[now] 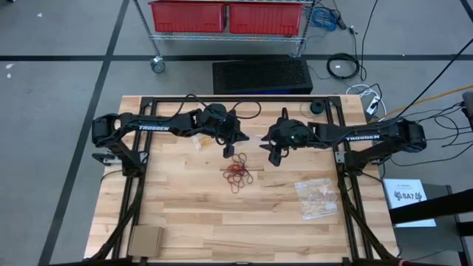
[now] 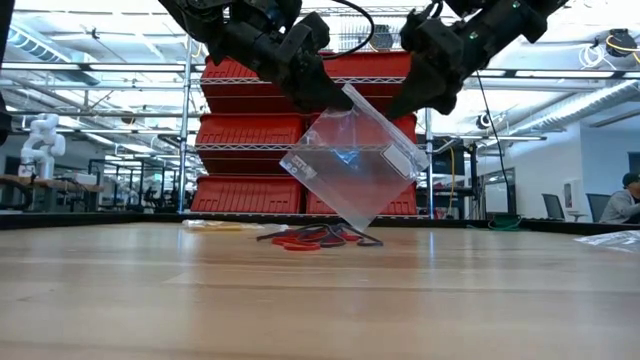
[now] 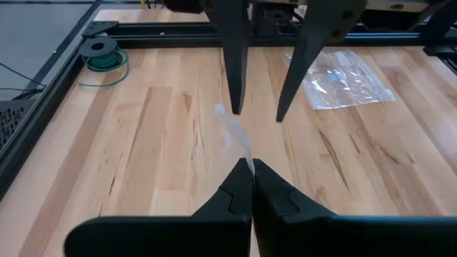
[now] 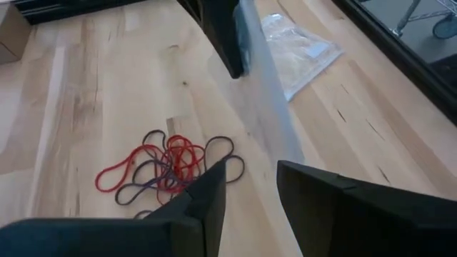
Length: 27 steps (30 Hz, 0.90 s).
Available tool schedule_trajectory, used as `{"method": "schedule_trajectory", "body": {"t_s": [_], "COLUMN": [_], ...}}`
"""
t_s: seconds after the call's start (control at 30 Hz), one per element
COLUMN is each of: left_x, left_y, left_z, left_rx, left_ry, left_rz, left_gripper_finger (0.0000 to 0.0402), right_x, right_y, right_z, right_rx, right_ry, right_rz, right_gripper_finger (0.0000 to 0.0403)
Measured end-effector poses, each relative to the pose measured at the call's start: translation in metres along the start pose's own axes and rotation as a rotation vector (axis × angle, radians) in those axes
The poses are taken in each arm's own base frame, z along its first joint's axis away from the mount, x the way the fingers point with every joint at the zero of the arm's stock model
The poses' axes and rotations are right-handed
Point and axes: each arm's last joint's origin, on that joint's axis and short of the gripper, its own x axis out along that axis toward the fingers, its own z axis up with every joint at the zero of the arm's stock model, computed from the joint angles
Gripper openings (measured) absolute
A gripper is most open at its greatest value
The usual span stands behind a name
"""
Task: Sort rubber bands
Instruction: Open the top right transparent zip bag
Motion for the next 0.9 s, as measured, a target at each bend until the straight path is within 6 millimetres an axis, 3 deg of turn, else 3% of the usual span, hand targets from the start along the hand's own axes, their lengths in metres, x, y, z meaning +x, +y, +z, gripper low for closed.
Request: {"method": "schedule_trajectory", "body": {"t_s": [0.3,0.9], "left_x": [0.000,0.000], "left_y": [0.000,0.000], "left_z": [0.000,0.000], "left_rx": [-0.001,0.000], "left_ry": [0.000,-0.002], "left_rz": [0.000,0.000], "left_gripper_finger": [0.0000,0.0000], "right_x": [-0.010,0.000], "right_y": [-0.003,-0.004], "right_z": [0.000,-0.001], "right_rx": [-0.030,-0.075], "right_ry": [-0.004,0.015], "right_rz": [-0.060,-0.058], "right_gripper_finger": [0.0119,0.0119]}}
